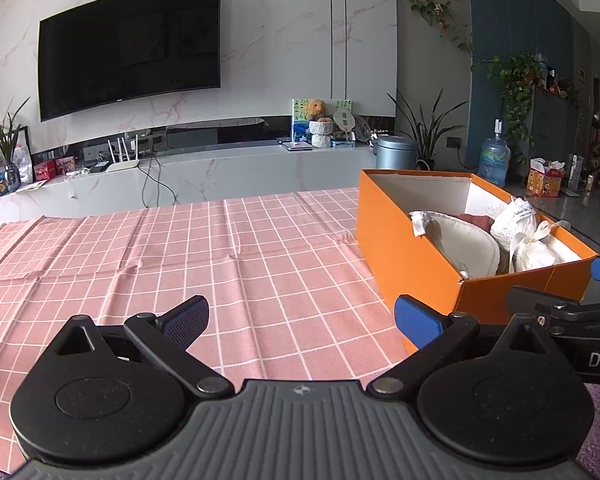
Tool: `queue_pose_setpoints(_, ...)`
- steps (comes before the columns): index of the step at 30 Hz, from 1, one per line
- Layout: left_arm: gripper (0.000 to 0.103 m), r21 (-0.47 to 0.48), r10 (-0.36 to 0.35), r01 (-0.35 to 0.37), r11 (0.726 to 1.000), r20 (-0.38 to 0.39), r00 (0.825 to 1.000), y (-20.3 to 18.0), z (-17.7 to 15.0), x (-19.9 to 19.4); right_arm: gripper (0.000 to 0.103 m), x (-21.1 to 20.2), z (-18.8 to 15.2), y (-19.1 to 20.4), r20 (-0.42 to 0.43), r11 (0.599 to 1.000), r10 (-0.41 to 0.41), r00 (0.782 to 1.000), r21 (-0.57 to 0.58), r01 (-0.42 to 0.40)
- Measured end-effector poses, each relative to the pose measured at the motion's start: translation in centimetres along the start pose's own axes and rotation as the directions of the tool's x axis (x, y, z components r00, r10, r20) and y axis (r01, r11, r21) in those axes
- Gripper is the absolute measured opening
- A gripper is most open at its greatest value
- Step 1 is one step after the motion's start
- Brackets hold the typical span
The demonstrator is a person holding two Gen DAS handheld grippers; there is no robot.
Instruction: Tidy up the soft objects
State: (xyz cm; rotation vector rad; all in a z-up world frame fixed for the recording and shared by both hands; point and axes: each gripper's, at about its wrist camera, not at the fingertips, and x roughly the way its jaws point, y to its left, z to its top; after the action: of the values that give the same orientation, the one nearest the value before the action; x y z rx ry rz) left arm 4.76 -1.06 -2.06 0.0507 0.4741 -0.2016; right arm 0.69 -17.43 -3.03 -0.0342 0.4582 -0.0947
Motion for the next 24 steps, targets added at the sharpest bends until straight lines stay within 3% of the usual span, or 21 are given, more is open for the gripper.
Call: queue_pose_setpoints(24, 0.103, -0.008, 0.024, -0.024, 1.0, 0.004, 1.0, 0.03, 0.24, -0.25, 0.1, 0.16, -0.14, -0.09, 0.001, 1.0, 0.009, 1.0, -0.009, -0.009)
